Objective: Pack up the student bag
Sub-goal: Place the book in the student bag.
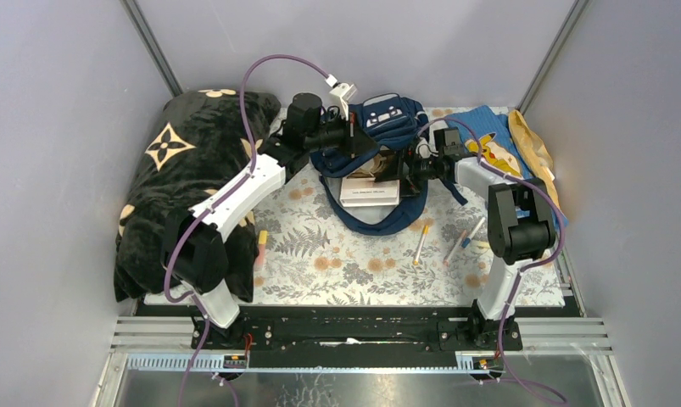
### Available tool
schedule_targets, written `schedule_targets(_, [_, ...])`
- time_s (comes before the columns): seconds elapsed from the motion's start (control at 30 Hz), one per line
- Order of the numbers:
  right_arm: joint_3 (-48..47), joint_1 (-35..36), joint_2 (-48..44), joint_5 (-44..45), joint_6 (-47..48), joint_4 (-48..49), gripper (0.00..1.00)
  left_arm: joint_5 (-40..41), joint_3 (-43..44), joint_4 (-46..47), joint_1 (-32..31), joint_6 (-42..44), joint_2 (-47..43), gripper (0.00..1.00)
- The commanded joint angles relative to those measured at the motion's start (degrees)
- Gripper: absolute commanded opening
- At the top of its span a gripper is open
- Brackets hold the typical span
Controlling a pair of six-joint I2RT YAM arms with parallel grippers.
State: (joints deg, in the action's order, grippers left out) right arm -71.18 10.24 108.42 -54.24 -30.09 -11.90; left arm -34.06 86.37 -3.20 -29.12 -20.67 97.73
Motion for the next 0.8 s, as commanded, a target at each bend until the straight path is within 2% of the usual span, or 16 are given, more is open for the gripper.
schedule_targets(0.0, [1.76,0.03,-7.18,9.93,-9.68,14.50,0.97,-4.17,-0.01,6.58,0.25,-0.85,-4.66,0.00])
schedule_targets(0.1, [7.00,0.08,-12.69,14.02,-10.64,16.65,1.00,-3.74,-0.38,6.97,0.21,-1.21,-5.24,0.00])
schedule_targets(0.3, [15.00,0.17,-22.98,22.37,-7.92,12.87,1.00,-3.22,-0.70,7.34,0.21,-1.71,-5.53,0.00])
schedule_targets(0.4, [19.55,0.47,-28.44,26.40,-7.27,14.00,1.00,-3.14,-0.69,7.69,0.21,-2.11,-5.59,0.00])
schedule_targets(0.47, [21.00,2.32,-30.48,29.51,-5.66,14.18,0.98,-3.19,-0.77,8.66,0.21,-2.78,-5.46,0.00])
schedule_targets(0.57, [20.93,5.41,-31.33,33.27,-2.14,9.23,0.96,-3.49,-0.39,9.13,0.13,-3.46,-4.96,0.00])
schedule_targets(0.77, [25.11,6.37,-35.82,39.74,-3.14,10.36,0.97,-3.64,-0.94,9.74,-0.30,-4.50,-4.73,0.00])
